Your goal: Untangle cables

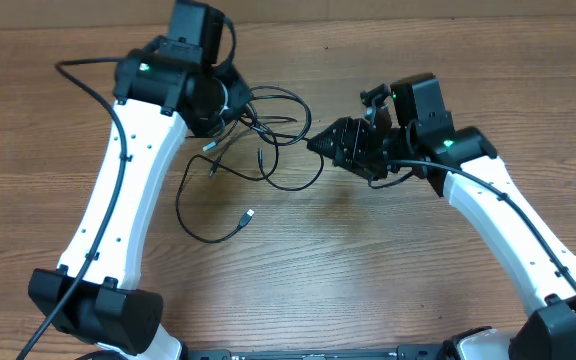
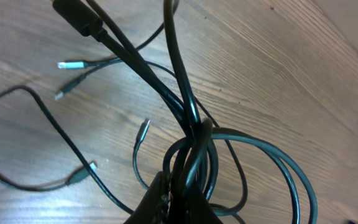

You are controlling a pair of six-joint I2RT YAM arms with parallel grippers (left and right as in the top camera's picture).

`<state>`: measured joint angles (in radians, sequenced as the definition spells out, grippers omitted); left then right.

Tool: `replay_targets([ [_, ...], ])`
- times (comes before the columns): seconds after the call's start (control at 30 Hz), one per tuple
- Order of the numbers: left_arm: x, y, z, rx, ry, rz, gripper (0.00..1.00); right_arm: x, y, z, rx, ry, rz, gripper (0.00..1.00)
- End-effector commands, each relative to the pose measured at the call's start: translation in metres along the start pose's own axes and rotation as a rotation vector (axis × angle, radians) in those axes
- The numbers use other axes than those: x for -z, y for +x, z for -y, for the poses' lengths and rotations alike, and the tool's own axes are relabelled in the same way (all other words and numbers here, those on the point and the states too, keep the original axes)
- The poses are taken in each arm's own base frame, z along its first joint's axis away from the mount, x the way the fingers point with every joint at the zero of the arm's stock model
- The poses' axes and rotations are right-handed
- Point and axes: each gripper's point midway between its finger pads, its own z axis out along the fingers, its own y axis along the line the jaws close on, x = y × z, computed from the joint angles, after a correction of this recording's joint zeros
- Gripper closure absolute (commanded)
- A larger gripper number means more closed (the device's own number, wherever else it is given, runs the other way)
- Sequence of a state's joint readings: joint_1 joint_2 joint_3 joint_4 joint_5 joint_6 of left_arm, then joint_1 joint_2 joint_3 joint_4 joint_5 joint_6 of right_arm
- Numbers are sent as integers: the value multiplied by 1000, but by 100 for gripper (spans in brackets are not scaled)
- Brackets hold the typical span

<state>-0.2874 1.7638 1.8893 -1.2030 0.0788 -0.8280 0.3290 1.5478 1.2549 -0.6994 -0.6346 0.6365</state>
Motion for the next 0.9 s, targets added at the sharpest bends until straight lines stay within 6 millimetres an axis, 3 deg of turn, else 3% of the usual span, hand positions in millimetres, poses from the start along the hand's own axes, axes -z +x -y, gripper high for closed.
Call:
replay_targets([
  [0.0, -3, -3, 9, -175, -11, 53, 96, 17, -26, -4, 8, 130, 148, 29],
  [0.07, -3, 1, 21, -249, 18, 66, 96, 23, -32, -5, 19, 187, 193, 24],
  [0.3, -3, 17, 46, -362, 65, 72, 96, 25, -33, 3, 5, 290, 247, 25],
  [0.5, 2, 35, 69, -453, 197, 6, 96, 38, -46, 47, -75, 515, 358, 32],
  [0.67, 24, 24, 76, -457, 297, 7, 96, 58, -44, 83, -106, 708, 397, 34],
  [0.87, 73, -2, 76, -424, 489, 21, 96, 80, -41, 109, -130, 838, 411, 39],
])
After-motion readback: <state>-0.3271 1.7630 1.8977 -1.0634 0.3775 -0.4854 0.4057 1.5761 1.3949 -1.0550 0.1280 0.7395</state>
